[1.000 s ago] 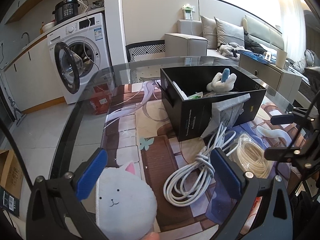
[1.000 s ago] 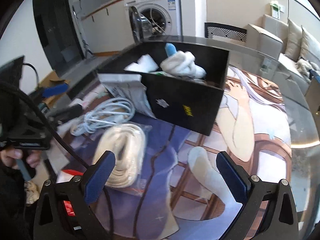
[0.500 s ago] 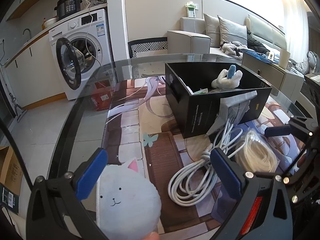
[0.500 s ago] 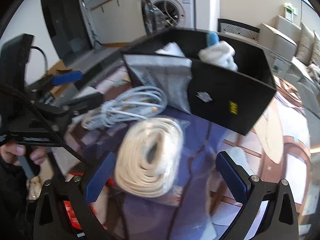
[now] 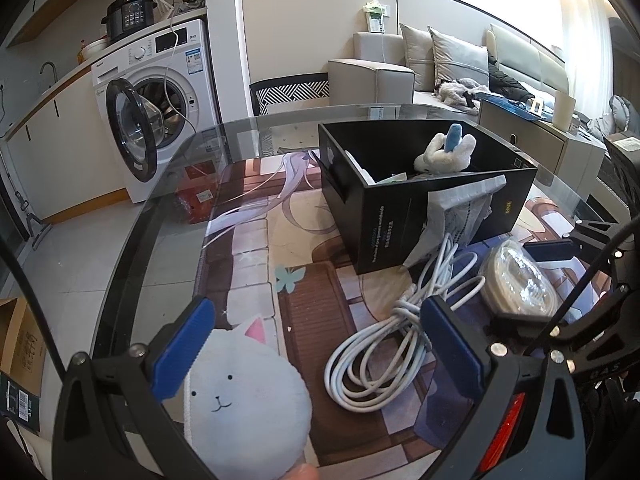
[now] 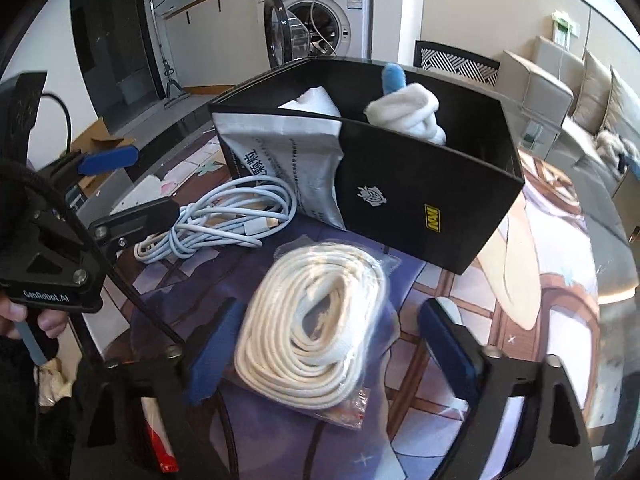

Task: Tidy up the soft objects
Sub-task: 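Reach the right tool to the bagged white rope and grasp it, then grasp the white cable coil with the left tool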

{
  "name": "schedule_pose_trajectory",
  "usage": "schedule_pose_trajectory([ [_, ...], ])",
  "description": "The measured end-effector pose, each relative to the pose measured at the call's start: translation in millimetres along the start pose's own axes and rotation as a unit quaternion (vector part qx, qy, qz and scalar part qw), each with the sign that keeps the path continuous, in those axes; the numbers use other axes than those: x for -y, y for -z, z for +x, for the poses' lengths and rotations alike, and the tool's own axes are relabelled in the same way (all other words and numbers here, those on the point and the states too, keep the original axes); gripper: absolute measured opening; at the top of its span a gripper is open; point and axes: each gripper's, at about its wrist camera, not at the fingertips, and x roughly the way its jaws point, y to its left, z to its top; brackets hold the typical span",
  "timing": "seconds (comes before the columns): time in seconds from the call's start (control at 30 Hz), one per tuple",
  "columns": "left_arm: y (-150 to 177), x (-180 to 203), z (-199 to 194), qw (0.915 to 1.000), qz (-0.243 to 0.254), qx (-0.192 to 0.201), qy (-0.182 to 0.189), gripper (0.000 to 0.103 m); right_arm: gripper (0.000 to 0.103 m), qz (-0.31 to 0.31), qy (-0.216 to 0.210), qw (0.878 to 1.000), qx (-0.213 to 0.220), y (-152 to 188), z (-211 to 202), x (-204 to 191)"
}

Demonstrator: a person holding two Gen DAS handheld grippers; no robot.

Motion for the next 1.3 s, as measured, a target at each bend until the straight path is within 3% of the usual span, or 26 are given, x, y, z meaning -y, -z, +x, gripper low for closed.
schedule_pose_trajectory([
  [0.13, 0, 0, -1, 1.0, 0.0, 0.001, 0.0, 0.103, 0.063, -0.006, -0.005, 1.0, 0.002, 4, -5, 5],
  [0.4, -2, 7, -2, 0.9999, 0.006, 0.001, 0.01, 0.103, 0.044, -0.006, -0.034, 0.999, 0.01, 14, -16, 19],
  [1.03, -5, 44, 6, 0.9958, 0.083, -0.014, 0.037, 0.101, 0.042, 0.001, -0.05, 0.998, 0.037, 18, -49, 45],
  [1.07, -6, 46, 8, 0.9952, 0.087, -0.018, 0.04, 0.1, 0.042, 0.001, -0.05, 0.998, 0.038, 18, -50, 47],
  [1.2, -5, 51, 16, 0.993, 0.098, -0.04, 0.053, 0.078, 0.042, -0.002, -0.052, 0.998, 0.039, 18, -50, 46],
  [1.3, -2, 54, 18, 0.9911, 0.105, -0.046, 0.067, 0.051, 0.042, -0.003, -0.052, 0.998, 0.04, 18, -49, 44],
])
